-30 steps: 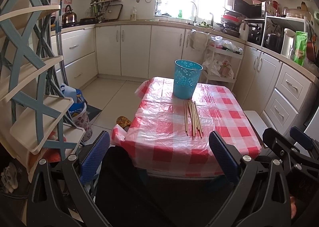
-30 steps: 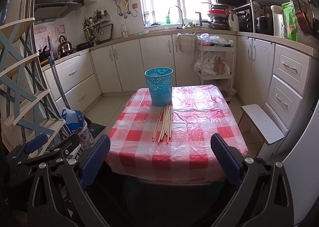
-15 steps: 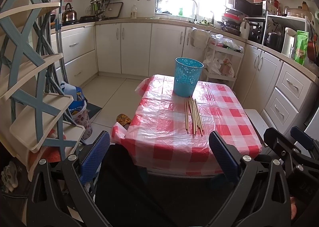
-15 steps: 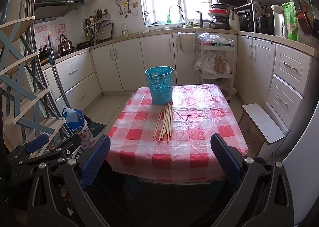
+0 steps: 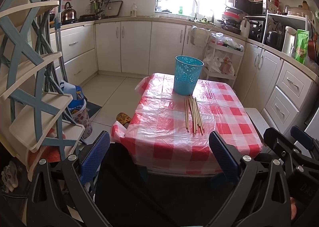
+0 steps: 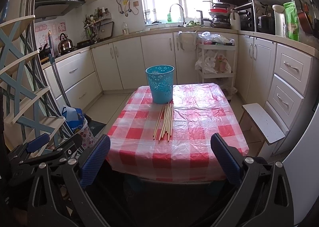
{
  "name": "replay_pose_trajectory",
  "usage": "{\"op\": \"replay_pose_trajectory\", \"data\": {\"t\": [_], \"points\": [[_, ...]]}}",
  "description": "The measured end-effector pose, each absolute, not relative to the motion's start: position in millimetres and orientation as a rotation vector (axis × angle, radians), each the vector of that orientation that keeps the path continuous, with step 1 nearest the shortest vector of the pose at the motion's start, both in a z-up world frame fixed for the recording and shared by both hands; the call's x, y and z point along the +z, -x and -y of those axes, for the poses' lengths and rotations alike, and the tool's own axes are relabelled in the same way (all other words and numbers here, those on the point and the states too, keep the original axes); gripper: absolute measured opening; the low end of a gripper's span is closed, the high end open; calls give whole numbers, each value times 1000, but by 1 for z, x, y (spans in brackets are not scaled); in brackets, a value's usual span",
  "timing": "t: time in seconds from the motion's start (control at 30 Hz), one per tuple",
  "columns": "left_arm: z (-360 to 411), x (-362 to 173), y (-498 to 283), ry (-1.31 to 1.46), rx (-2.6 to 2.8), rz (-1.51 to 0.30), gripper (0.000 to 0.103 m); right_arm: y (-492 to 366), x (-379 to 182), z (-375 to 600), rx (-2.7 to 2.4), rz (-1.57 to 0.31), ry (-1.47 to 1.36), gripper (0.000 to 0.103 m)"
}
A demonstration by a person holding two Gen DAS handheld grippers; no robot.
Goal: Organize utensils
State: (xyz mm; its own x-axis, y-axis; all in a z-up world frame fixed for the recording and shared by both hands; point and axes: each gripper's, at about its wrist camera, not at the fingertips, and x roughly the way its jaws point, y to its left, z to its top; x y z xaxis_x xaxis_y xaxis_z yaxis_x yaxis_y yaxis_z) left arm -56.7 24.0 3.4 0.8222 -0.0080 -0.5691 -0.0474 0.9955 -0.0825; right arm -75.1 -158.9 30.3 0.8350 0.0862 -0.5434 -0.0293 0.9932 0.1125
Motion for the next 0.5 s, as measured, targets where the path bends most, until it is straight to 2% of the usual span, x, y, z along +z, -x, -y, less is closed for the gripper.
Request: {"op": "replay_pose_trajectory", "data": {"t": [0.5], "points": [[-19,-11,27,94,17,-664,96,49,19,161,63,-639,-88,97]]}}
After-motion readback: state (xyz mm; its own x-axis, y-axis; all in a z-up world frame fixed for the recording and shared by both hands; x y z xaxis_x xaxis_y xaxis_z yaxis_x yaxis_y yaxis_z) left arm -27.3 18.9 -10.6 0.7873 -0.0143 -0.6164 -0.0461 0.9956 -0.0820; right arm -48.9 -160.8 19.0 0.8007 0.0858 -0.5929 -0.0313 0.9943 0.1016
